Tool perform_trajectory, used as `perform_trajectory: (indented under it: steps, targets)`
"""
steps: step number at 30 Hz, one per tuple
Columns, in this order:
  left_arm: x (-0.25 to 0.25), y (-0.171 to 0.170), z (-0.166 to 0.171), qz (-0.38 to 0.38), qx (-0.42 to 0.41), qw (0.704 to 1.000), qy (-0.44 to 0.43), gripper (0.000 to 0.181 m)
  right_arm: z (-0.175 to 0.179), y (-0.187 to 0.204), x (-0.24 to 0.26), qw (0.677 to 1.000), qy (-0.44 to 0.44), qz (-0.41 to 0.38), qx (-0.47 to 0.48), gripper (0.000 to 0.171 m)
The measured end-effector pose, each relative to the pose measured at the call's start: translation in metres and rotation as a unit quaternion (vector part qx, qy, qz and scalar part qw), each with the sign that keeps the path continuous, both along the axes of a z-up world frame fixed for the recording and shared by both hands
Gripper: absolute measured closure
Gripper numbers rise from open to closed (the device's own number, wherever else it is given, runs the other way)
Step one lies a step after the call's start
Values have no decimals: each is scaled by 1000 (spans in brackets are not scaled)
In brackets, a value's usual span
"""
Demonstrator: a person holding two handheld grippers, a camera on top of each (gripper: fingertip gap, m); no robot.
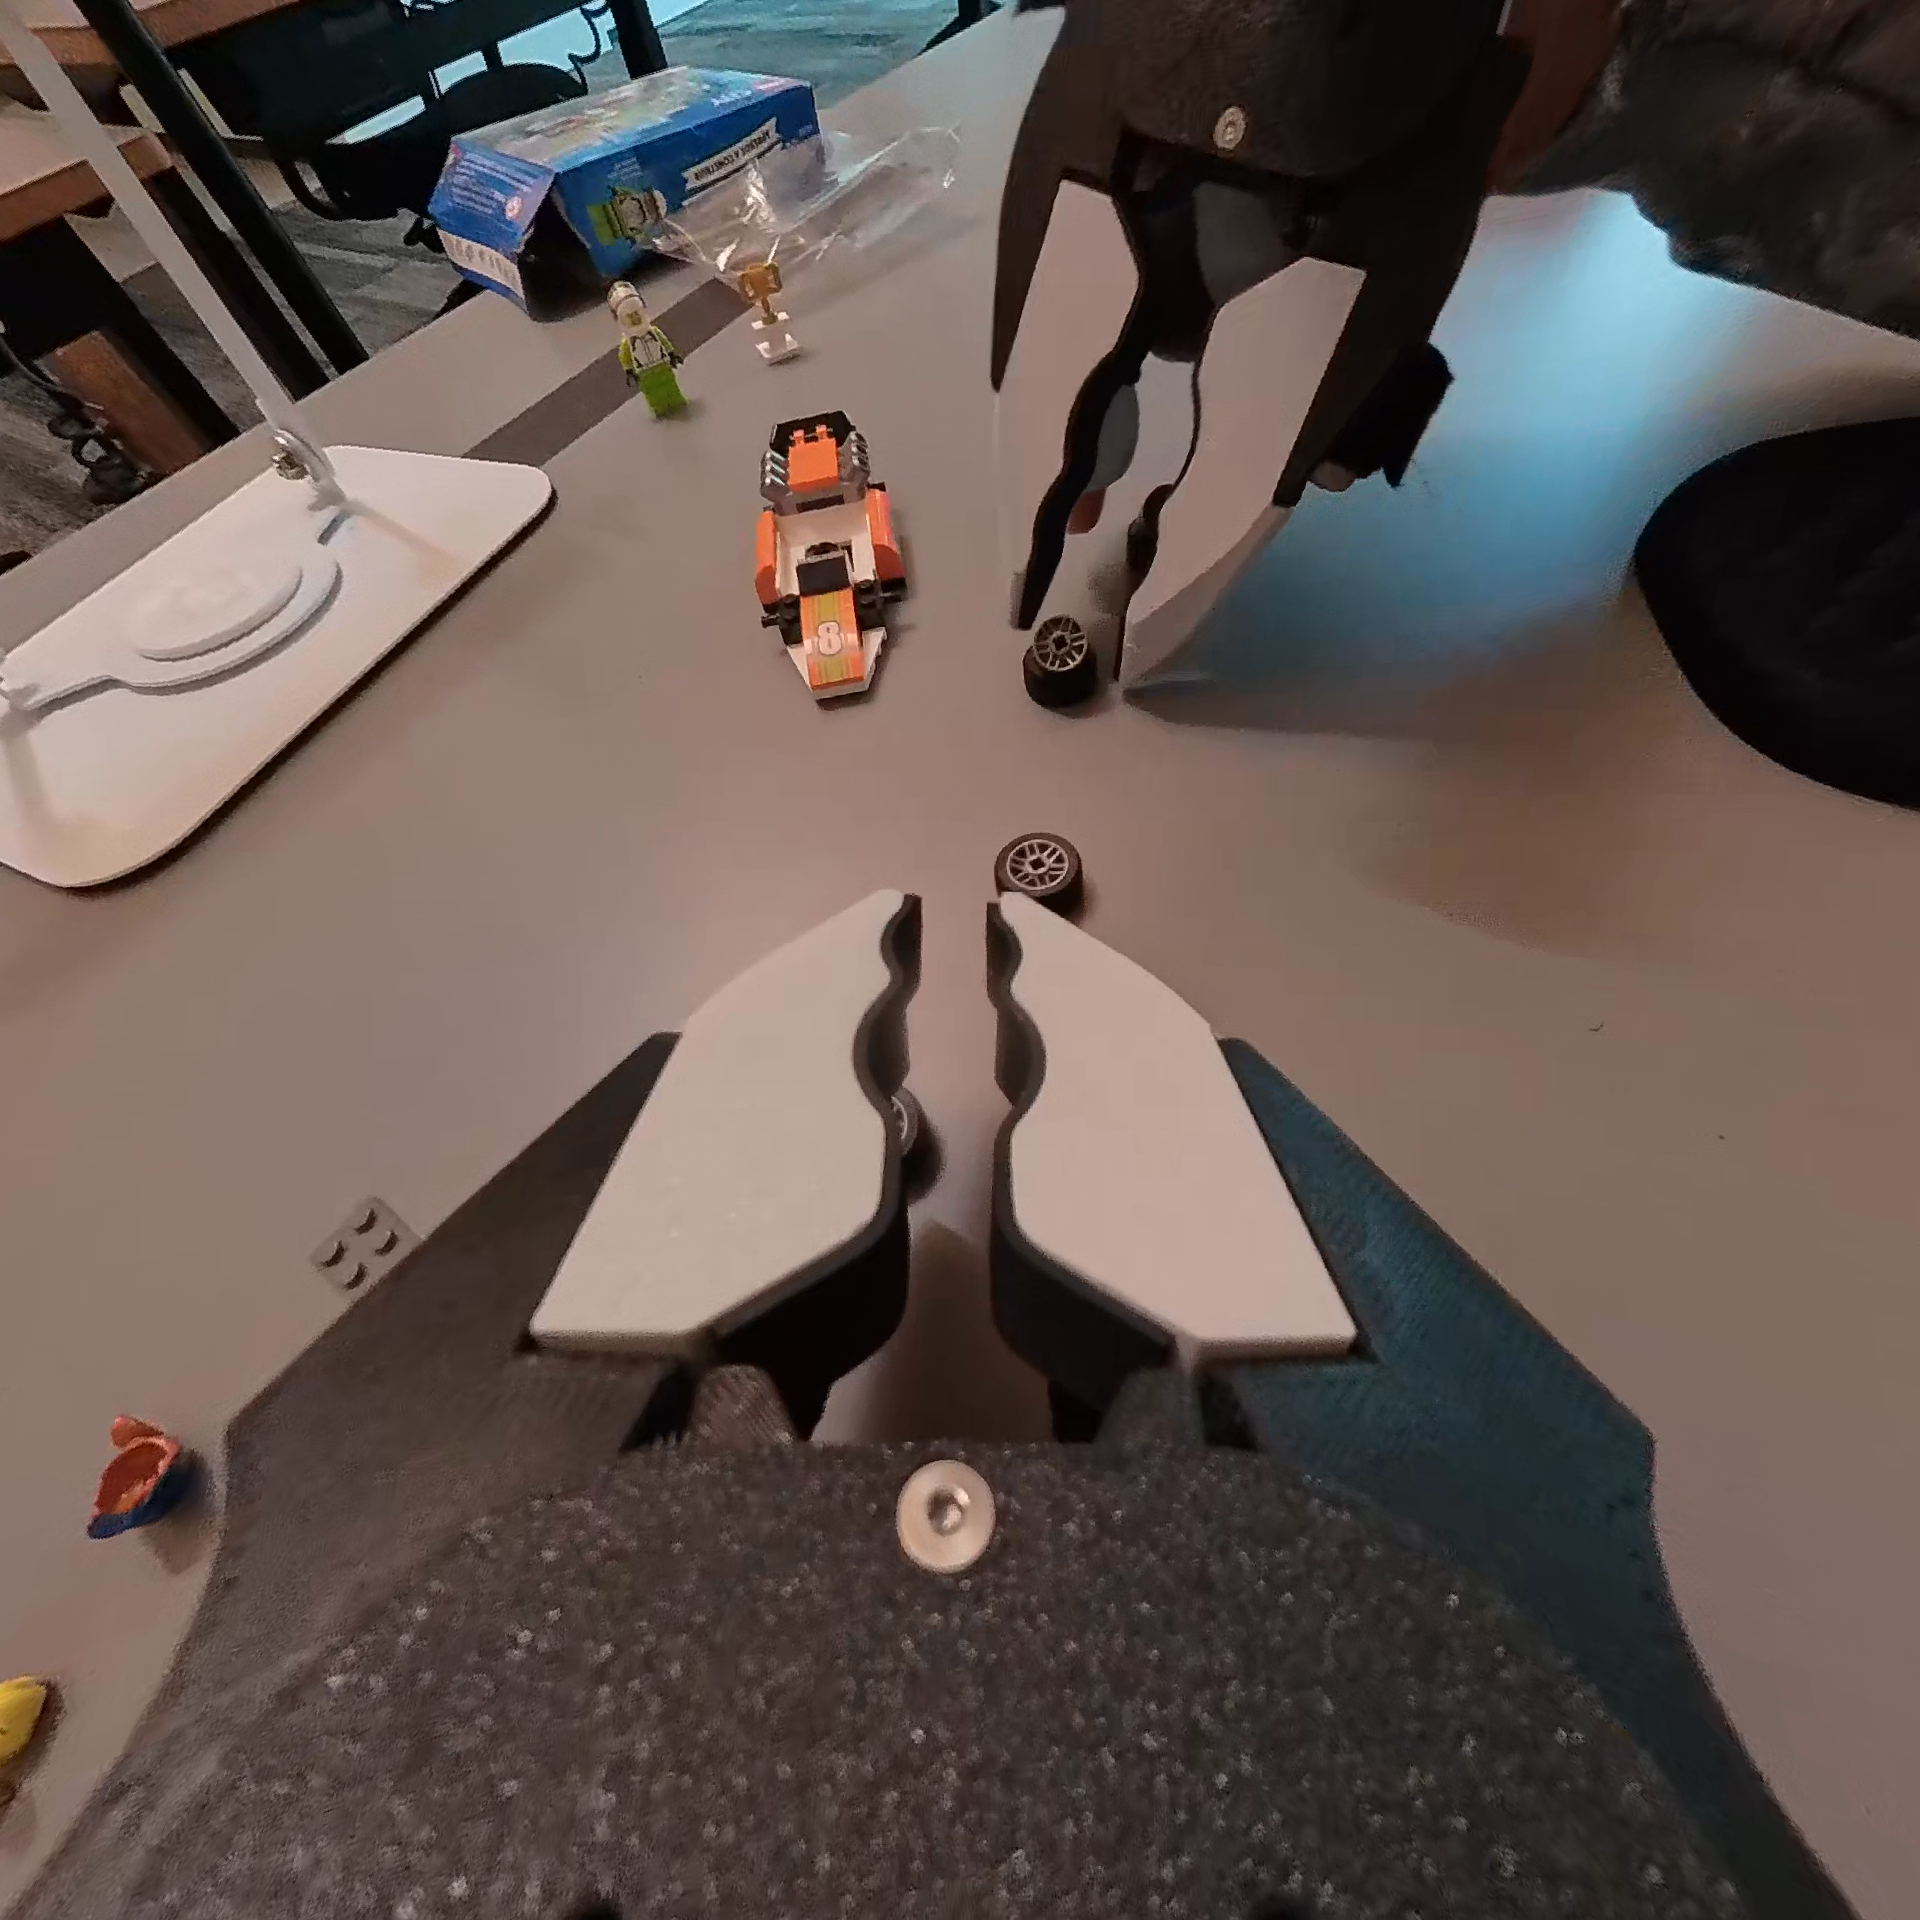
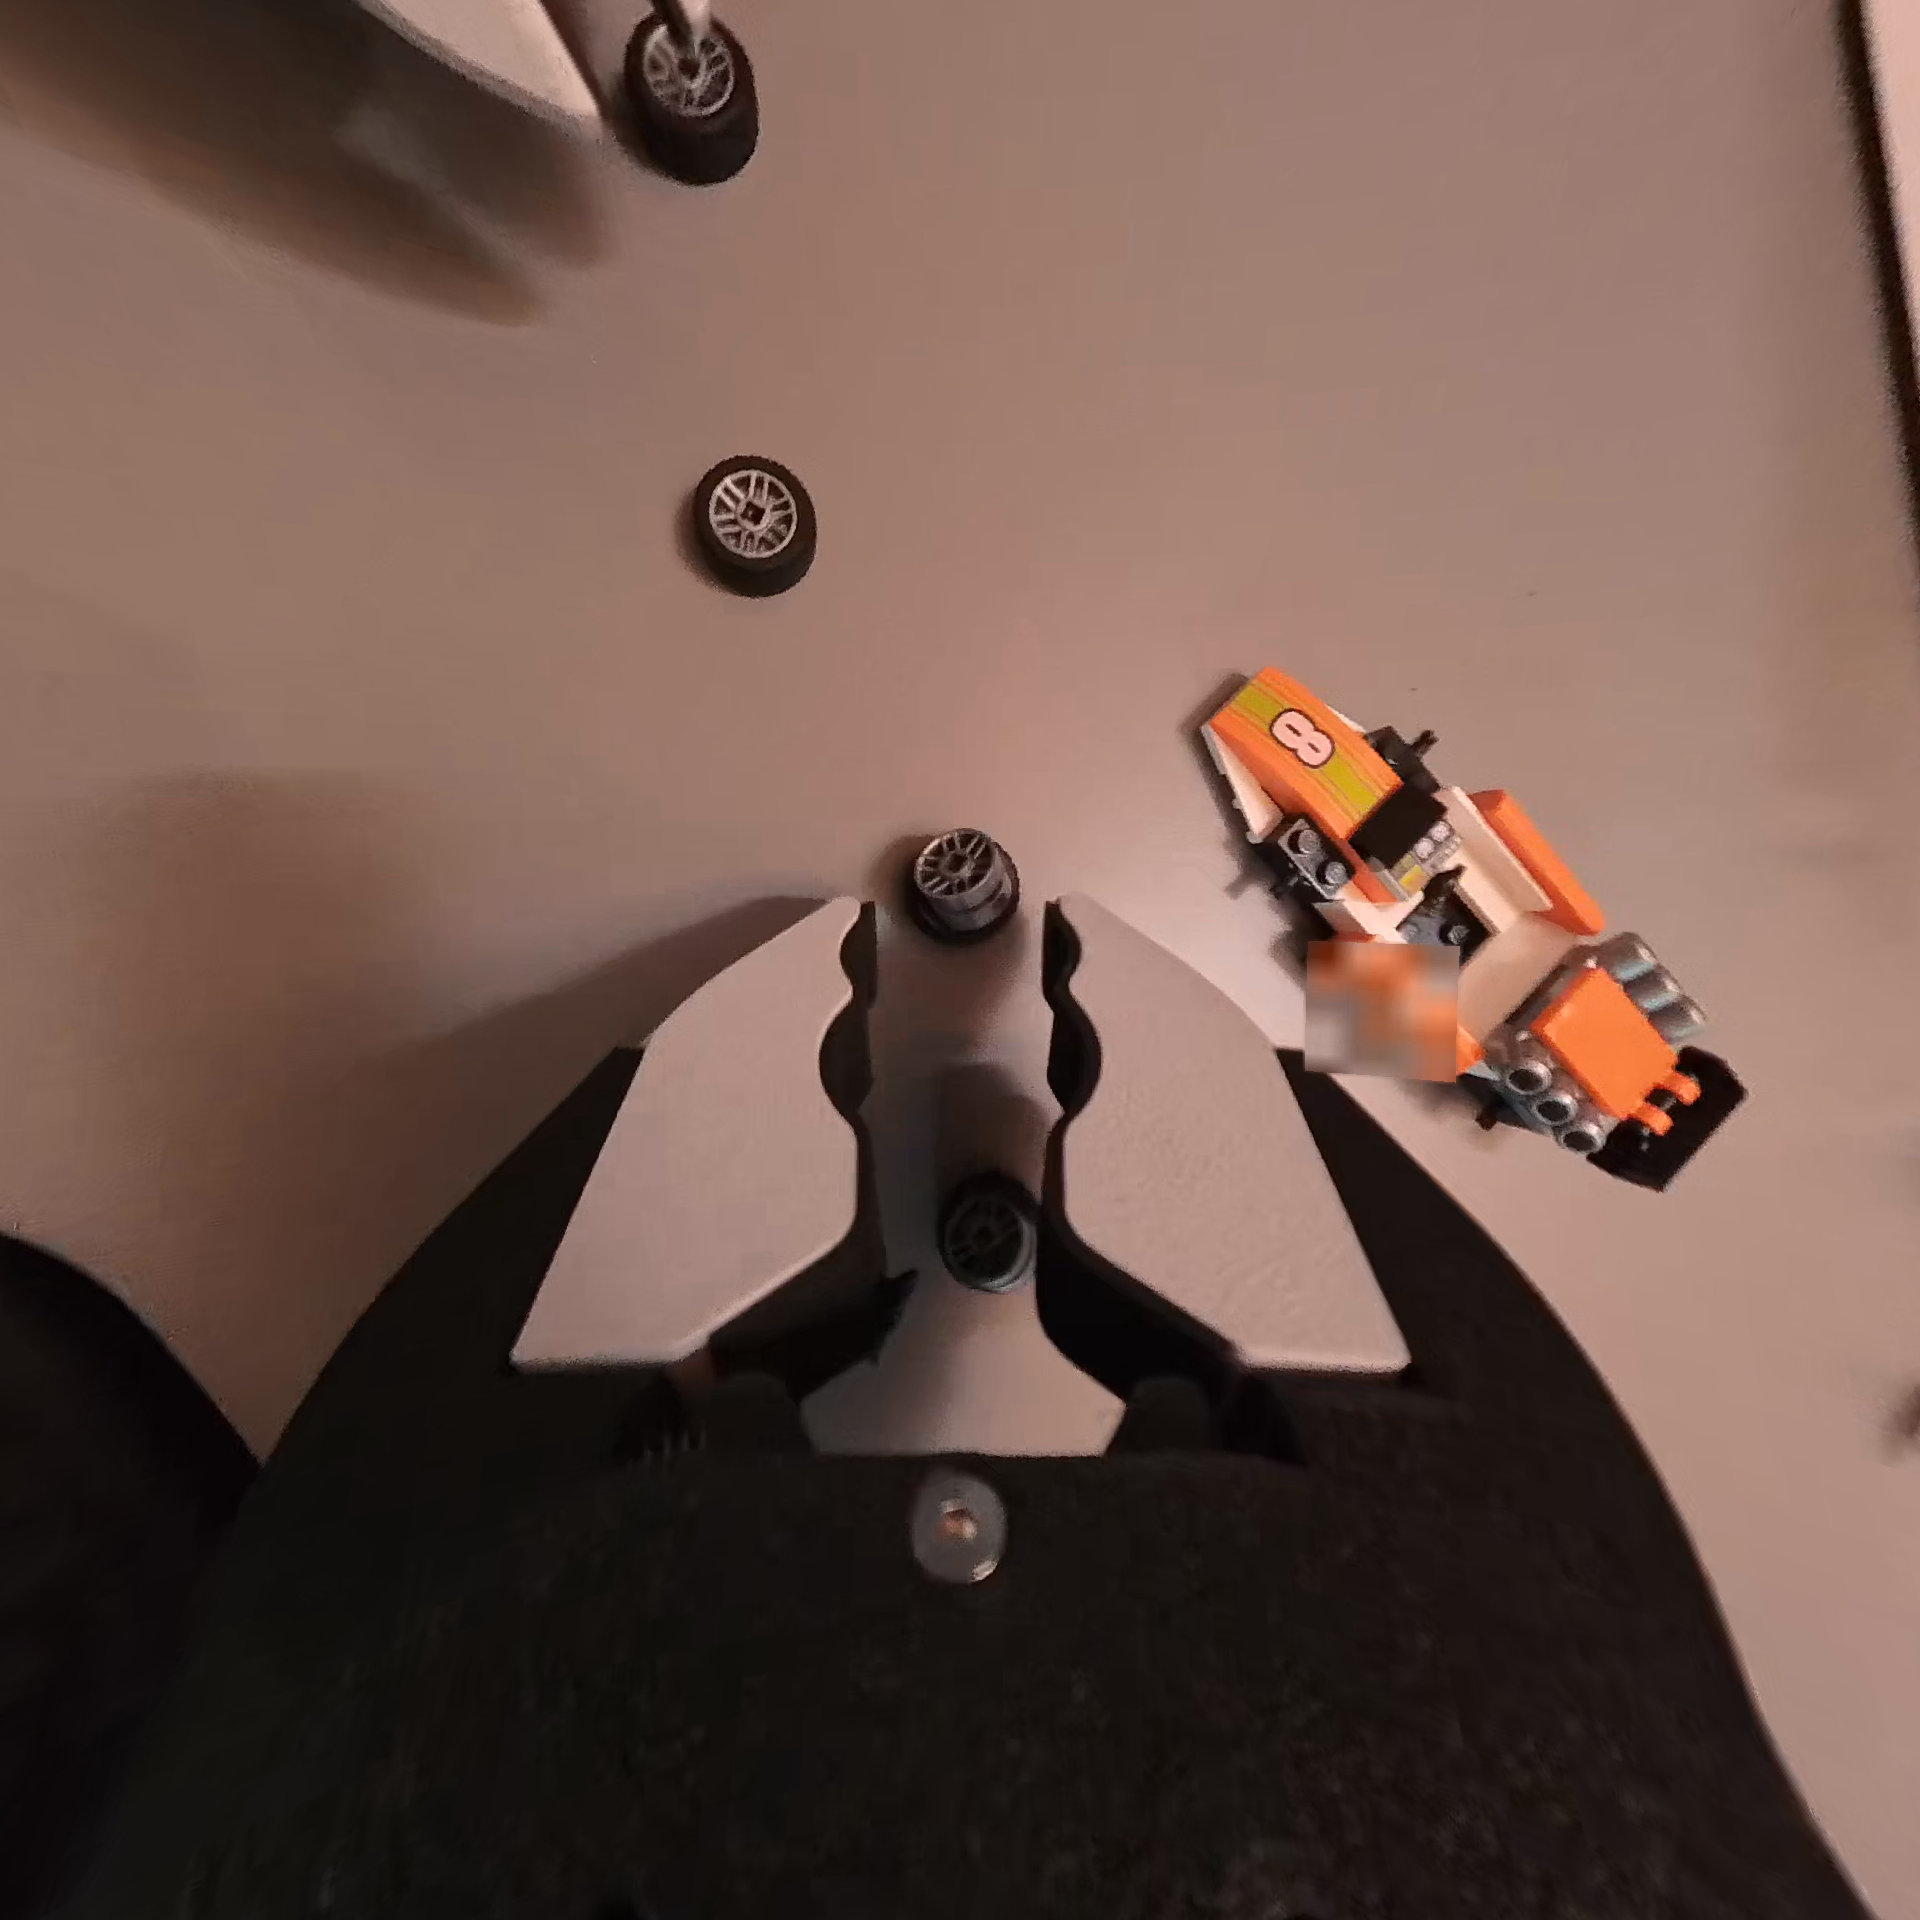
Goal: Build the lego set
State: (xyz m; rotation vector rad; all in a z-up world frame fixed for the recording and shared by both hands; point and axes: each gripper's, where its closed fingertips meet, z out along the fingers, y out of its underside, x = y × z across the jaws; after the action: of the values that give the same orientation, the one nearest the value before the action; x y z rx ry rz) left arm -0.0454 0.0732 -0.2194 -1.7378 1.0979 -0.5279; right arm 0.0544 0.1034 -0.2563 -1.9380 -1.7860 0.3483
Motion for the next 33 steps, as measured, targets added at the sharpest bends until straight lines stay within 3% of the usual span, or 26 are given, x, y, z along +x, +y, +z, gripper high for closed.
perform_trajectory:
  steps: [10,15,20,25,33]
  targets:
    - [4,-5,6,-15,-24,999,-33,169,3,1,-9,999,2,41,-14,150]
    - [30,-33,29,-68,-185,965,-171,150,49,-32,-43,988,122,62,67,151]
    - [40,-39,35,-61,-283,926,-241,134,63,-62,-60,979,133,75,134,151]
    - [45,-47,34,-69,-347,895,-270,138,64,-73,-66,977,115,82,161,151]
    - [45,-54,40,-91,-365,878,-295,159,69,-81,-74,967,97,101,212,151]
